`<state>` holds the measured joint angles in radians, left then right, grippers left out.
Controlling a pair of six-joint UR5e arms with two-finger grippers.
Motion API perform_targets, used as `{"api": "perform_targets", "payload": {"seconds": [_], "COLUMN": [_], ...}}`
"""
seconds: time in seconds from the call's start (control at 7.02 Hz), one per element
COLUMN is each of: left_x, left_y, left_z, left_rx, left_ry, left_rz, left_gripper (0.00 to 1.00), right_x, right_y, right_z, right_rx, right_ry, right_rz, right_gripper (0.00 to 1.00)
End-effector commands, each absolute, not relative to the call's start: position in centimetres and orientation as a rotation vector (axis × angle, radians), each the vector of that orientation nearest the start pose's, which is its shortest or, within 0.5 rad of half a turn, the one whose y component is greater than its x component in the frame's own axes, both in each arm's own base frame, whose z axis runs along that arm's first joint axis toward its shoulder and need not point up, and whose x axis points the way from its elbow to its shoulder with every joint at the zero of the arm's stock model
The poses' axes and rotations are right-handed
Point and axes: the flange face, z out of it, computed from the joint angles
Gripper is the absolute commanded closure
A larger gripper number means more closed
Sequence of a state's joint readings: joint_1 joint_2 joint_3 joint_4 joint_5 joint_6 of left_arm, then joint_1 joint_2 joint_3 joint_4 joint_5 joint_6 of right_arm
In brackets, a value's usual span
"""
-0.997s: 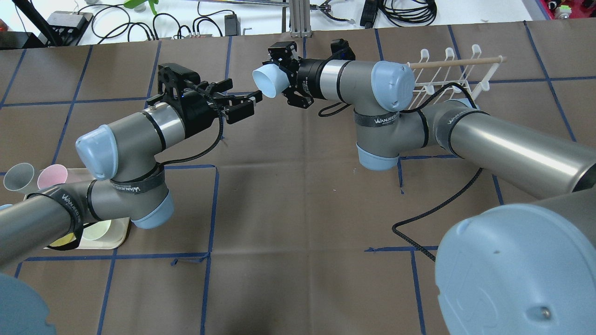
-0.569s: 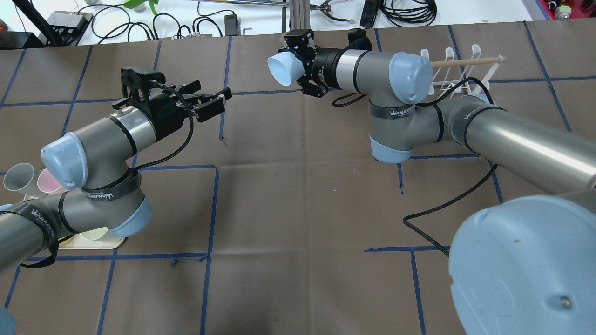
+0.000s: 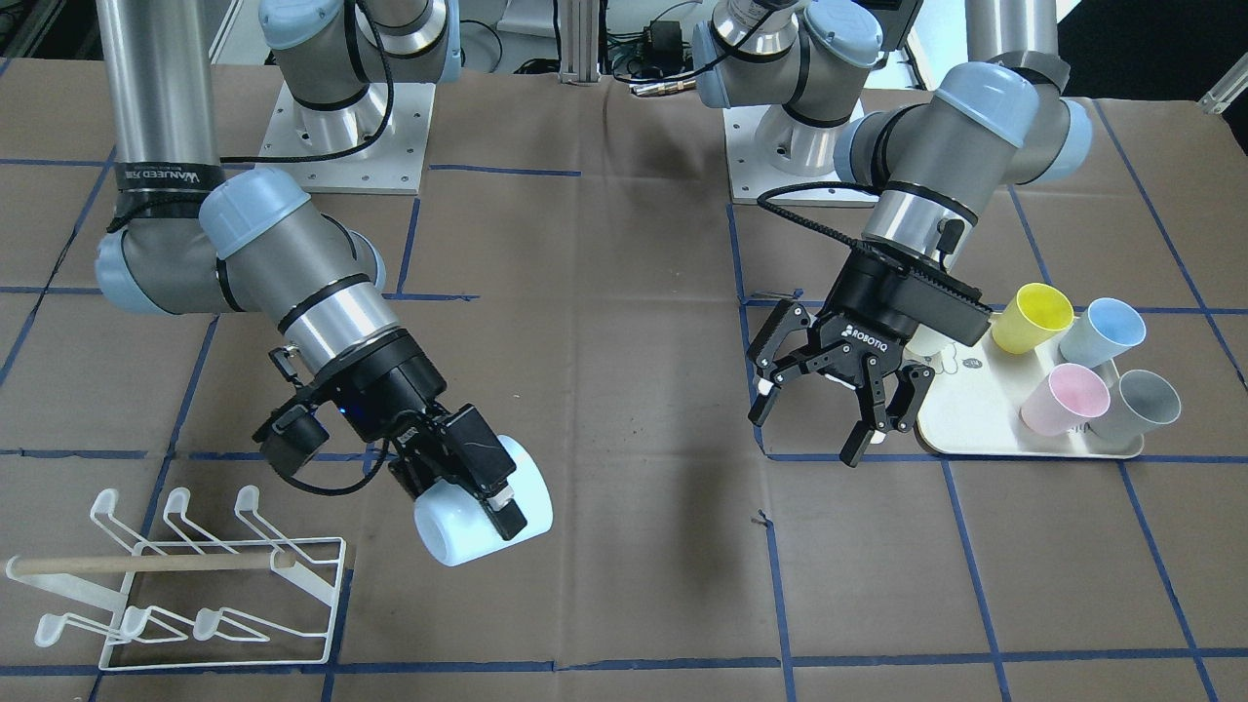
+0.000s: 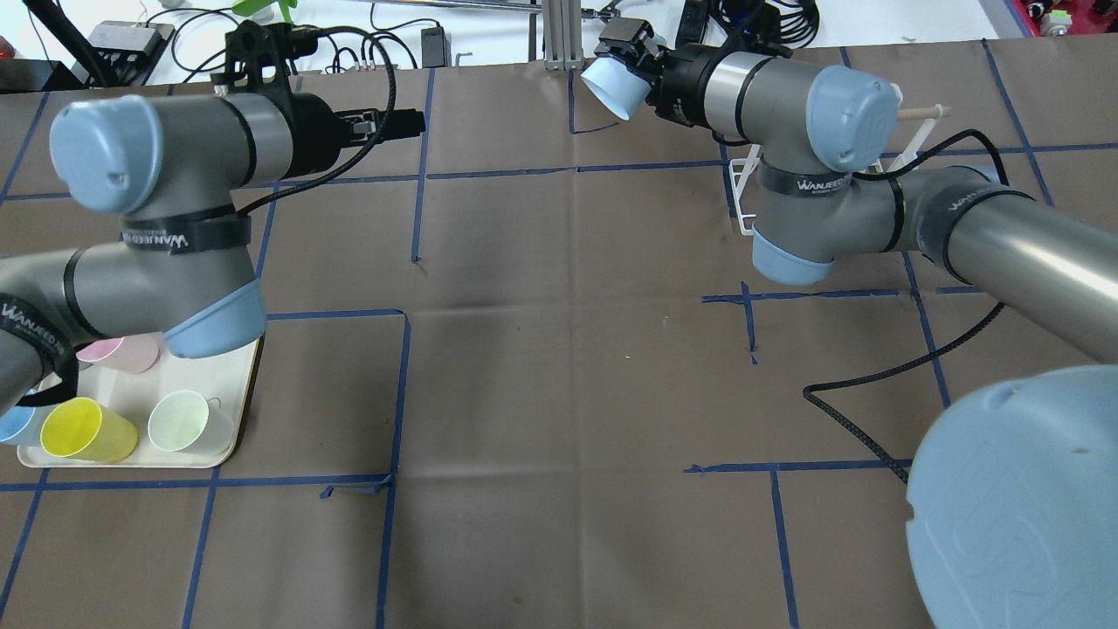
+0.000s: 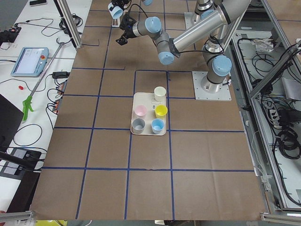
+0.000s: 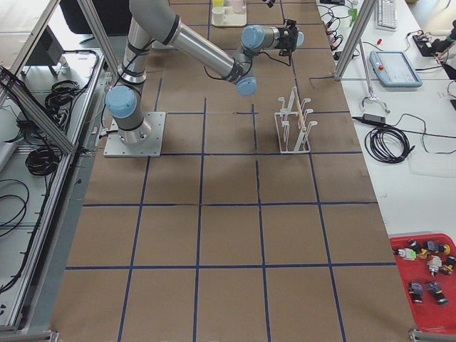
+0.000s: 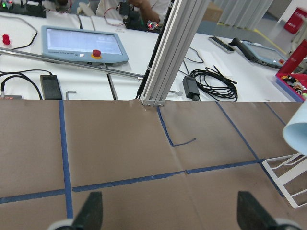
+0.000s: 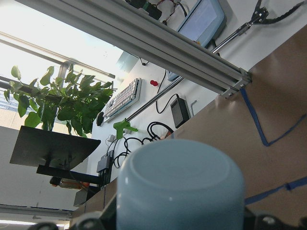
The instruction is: Transfer IKEA cup to right arm and place on rack
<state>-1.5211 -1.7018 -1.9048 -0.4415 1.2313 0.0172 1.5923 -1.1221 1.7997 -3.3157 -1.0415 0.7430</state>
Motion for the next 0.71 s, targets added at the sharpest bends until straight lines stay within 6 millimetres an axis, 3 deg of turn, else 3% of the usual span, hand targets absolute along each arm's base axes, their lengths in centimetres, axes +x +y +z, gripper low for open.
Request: {"api": "perform_targets", "payload": {"seconds": [0.0, 0.28, 0.43, 0.57], "left_x": [-16.4, -15.8, -15.8, -15.2], "left_y": [-55.2, -53.8, -52.9, -52.3], "left_z": [43.8, 45.9, 47.0, 47.9], "left_rx": [0.068, -0.025, -0.054, -0.054], "left_ry": [3.225, 3.224, 3.218, 3.148], "left_rz": [-0.603, -0.165, 0.004, 0.113], "left_gripper": [0.0, 0.0, 0.0, 0.0], "right_x": [14.9, 10.1, 9.1, 7.9], "right_y": [-60.9, -60.6, -60.5, -61.1], "right_z": [35.4, 37.1, 37.0, 35.4], "right_rx": [0.185, -0.033, -0.066, -0.055], "right_ry": [2.259, 2.28, 2.254, 2.235], "right_rz": [-1.319, -1.744, -1.836, -1.889], "right_gripper": [0.79, 0.81, 0.86, 0.86]}}
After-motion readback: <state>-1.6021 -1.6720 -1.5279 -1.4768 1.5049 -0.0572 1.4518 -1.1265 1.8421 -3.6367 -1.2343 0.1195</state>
